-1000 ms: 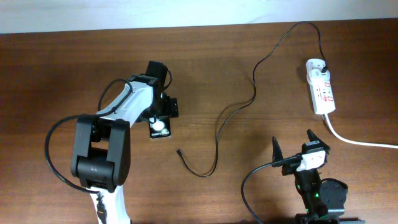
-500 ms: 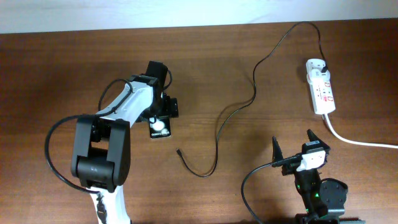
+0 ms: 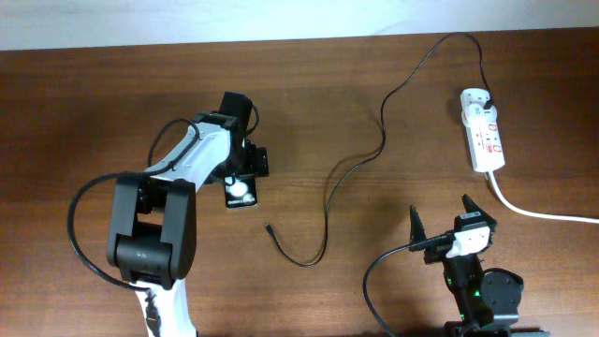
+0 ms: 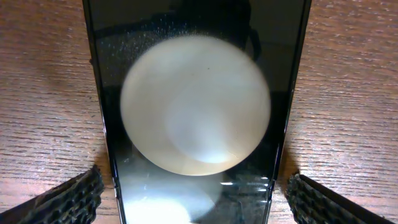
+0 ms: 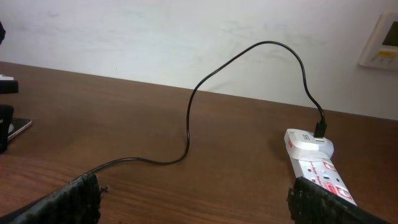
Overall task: Plug charger to phone and switch on socket
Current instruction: 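Lower the left gripper and close it on the phone's long sides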
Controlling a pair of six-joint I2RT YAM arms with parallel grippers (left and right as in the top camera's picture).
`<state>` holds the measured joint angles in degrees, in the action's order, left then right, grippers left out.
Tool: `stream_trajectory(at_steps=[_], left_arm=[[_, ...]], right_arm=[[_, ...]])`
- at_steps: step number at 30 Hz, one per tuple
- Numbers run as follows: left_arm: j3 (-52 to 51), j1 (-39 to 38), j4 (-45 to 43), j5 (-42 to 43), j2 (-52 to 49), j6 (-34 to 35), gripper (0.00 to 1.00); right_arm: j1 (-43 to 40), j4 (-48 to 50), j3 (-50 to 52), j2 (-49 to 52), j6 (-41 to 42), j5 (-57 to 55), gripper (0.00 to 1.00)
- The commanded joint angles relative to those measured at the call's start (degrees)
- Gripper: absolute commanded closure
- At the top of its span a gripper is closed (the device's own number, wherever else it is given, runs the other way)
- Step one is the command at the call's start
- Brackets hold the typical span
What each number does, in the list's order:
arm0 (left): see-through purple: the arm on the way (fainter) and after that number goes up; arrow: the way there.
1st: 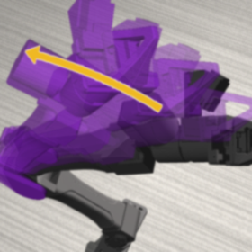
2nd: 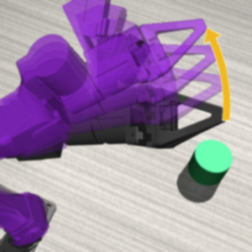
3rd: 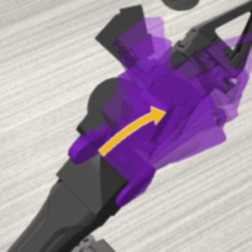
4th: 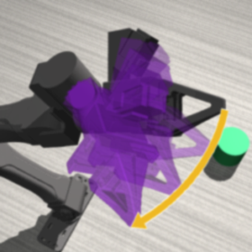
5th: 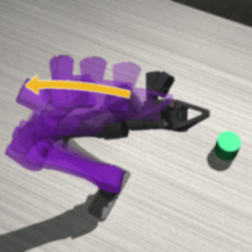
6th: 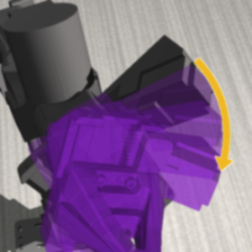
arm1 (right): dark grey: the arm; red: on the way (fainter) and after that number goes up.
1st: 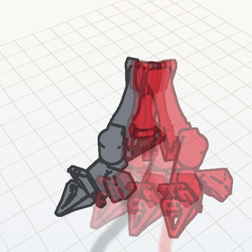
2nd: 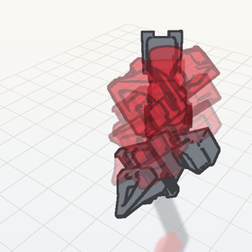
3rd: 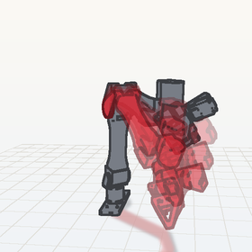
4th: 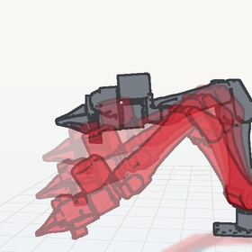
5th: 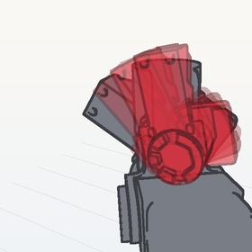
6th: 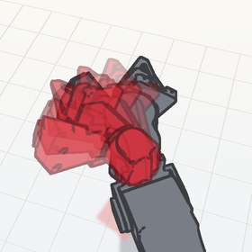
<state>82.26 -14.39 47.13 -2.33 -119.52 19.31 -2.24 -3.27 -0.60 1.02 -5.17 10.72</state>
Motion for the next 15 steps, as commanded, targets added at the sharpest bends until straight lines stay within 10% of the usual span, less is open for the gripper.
stream_trajectory(at_steps=[1, 15], left_arm=[[-1.4, -0.1, 0.1, -0.5, -1.5, -0.5, 0.01], [0.7, -0.1, 0.8, 2.5, 3.1, -0.5, 0.01]], right_arm=[[0.3, -0.4, 0.3, -0.3, -0.4, -0.3, 0.02], [0.3, -0.4, 0.3, -0.3, -0.4, -0.2, 0.01]])
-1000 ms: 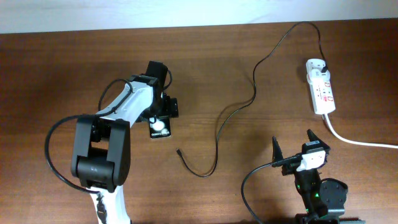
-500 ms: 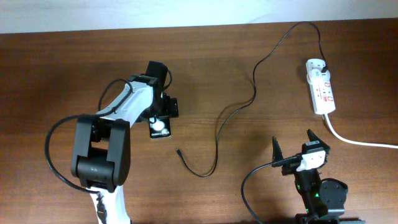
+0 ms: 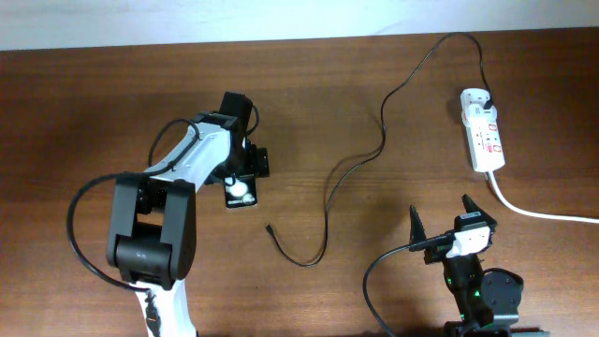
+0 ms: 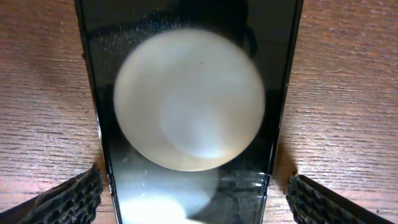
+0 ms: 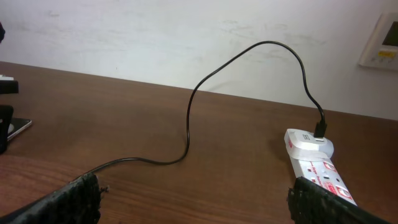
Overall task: Plug charger to phone and switch on socket
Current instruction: 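Lower the left gripper and close it on the phone's long sides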
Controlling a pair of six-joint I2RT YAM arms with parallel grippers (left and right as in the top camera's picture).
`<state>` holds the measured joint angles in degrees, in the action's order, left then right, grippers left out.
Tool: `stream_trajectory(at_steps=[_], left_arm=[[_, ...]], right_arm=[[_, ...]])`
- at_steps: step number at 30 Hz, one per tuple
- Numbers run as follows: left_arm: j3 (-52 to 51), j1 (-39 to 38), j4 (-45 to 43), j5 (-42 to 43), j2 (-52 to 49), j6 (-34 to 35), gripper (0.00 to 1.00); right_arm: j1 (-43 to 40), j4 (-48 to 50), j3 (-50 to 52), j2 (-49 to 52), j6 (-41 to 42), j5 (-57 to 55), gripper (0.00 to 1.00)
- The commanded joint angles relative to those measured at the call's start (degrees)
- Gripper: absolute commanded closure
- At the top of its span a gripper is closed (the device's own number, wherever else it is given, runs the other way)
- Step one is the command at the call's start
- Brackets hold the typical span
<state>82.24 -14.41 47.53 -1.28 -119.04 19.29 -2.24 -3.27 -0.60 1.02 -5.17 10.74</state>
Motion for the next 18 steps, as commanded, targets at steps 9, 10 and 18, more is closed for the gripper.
stream_trajectory(at_steps=[9, 10, 18], left_arm=[[0.7, -0.1, 0.5, -1.3, 5.1, -0.4, 0.01], [0.5, -0.1, 0.5, -1.3, 5.1, -0.4, 0.01], [-3.1, -0.2, -2.0, -1.3, 4.9, -0.4, 0.01]], right_arm=[[0.3, -0.4, 0.3, -0.3, -0.4, -0.3, 0.01], [0.3, -0.4, 0.3, -0.3, -0.4, -0.3, 0.02], [0.3, -0.4, 0.3, -0.3, -0.4, -0.3, 0.01]])
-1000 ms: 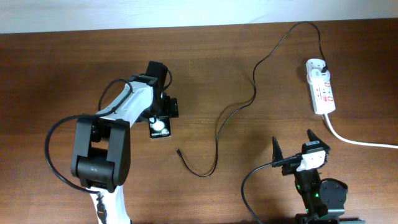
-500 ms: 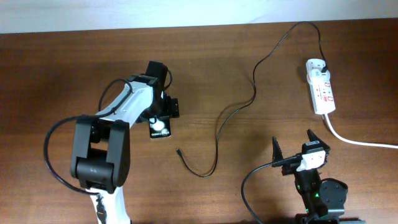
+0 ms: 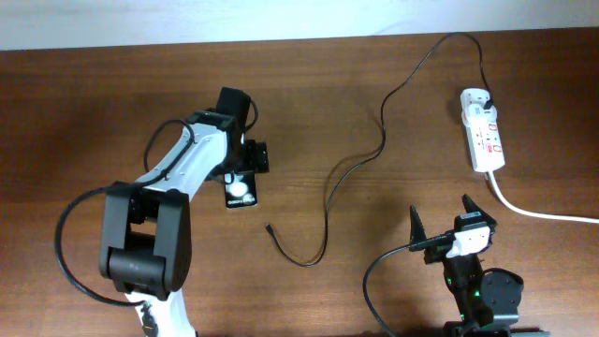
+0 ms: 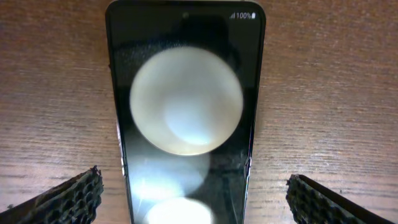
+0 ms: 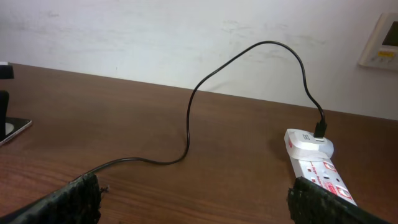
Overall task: Plug charger to phone and switch on socket
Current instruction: 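Lower the left gripper and close it on the phone's long sides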
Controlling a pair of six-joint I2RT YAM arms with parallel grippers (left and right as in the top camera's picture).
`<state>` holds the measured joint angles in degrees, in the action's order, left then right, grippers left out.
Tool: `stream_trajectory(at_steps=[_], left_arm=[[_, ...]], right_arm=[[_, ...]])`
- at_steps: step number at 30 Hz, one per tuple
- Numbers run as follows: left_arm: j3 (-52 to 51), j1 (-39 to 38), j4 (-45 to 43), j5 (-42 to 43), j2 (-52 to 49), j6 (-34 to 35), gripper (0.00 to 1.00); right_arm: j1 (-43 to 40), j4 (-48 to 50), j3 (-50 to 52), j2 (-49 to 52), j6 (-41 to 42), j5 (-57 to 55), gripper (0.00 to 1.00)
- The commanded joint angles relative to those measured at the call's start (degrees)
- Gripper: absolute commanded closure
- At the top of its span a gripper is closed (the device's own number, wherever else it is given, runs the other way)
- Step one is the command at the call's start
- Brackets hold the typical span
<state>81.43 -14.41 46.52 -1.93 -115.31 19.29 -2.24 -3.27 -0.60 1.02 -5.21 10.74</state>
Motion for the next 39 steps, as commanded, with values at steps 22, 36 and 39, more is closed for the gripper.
stream_trajectory(at_steps=[22, 36, 39], left_arm=[[-6.9, -0.2, -5.6, -0.6, 0.2, 0.9, 0.01], [-6.9, -0.2, -6.4, -0.2, -0.2, 0.9, 0.23], [-6.9, -0.2, -6.4, -0.2, -0.2, 0.9, 0.23]], right_arm=[[0.3, -0.4, 0.3, -0.3, -0.3, -0.3, 0.01], [0.3, -0.4, 0.3, -0.3, -0.3, -0.3, 0.01], [0.3, -0.4, 0.3, -0.3, -0.3, -0.3, 0.01]])
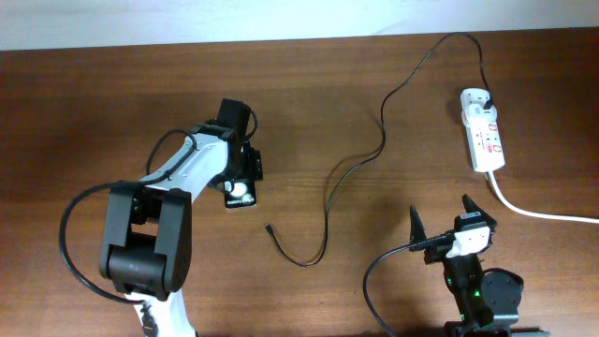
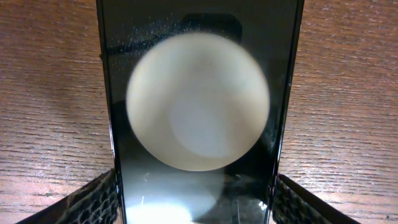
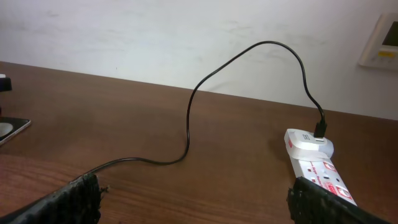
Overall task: Plug charger to phone and switch on socket
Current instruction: 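Lower the left gripper and close it on the phone's long sides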
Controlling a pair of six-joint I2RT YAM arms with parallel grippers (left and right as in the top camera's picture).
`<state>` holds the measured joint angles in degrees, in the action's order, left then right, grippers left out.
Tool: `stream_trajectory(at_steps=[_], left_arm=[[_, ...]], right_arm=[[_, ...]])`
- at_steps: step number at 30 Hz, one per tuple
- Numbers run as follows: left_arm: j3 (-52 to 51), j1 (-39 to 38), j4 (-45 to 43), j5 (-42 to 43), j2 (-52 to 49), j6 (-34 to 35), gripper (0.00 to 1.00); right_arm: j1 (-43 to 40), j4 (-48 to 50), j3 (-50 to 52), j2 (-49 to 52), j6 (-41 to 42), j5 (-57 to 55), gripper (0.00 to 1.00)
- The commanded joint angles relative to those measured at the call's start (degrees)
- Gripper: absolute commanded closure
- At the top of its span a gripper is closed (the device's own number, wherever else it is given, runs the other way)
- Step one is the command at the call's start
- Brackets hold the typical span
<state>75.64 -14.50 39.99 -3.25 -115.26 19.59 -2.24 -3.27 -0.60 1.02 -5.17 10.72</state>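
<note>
The black phone lies flat on the brown table, its screen reflecting a round lamp; in the overhead view the phone is left of centre. My left gripper straddles its near end, both pads pressed against its long edges. The black charger cable runs from the white power strip to a loose plug end right of and just nearer than the phone. My right gripper rests open at the near right, nothing between its fingers, with the power strip ahead of it.
The strip's white mains lead trails off the right edge. The wooden table stretches bare to the left. A pale wall rises behind the far edge, with a wall plate at the right.
My left gripper has come down lower over the phone, and its pads, then wide apart, now press on the phone's sides. The right arm, cable and strip are unchanged.
The left gripper hung low over the phone with its jaws wide apart at the first two moments. Then it stood higher, the phone's whole top end showing. Now it is low again and shut on the phone's edges. The right gripper stayed still and open throughout.
</note>
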Motion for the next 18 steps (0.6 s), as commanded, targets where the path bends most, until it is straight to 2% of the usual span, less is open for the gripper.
stream_trajectory(at_steps=[1, 6, 10, 15, 16, 18], left_arm=[[-1.1, -0.1, 0.1, 1.1, -0.2, 0.6, 0.23], [-1.5, -0.2, 1.0, 1.1, -0.3, 0.6, 0.18], [-1.5, -0.1, 0.6, 2.0, -0.5, 0.6, 0.27], [-1.5, -0.2, 0.3, 2.4, -0.5, 0.5, 0.24], [-1.5, -0.2, 0.4, 2.4, -0.5, 0.5, 0.18], [-1.5, -0.2, 0.7, 2.4, -0.5, 0.6, 0.18]], right_arm=[[0.3, -0.4, 0.3, -0.3, -0.4, -0.2, 0.01], [0.3, -0.4, 0.3, -0.3, -0.4, -0.3, 0.01], [0.3, -0.4, 0.3, -0.3, -0.4, -0.3, 0.01], [0.3, -0.4, 0.3, -0.3, -0.4, -0.2, 0.01], [0.3, -0.4, 0.3, -0.3, -0.4, -0.2, 0.01], [0.3, -0.4, 0.3, -0.3, -0.4, -0.3, 0.01]])
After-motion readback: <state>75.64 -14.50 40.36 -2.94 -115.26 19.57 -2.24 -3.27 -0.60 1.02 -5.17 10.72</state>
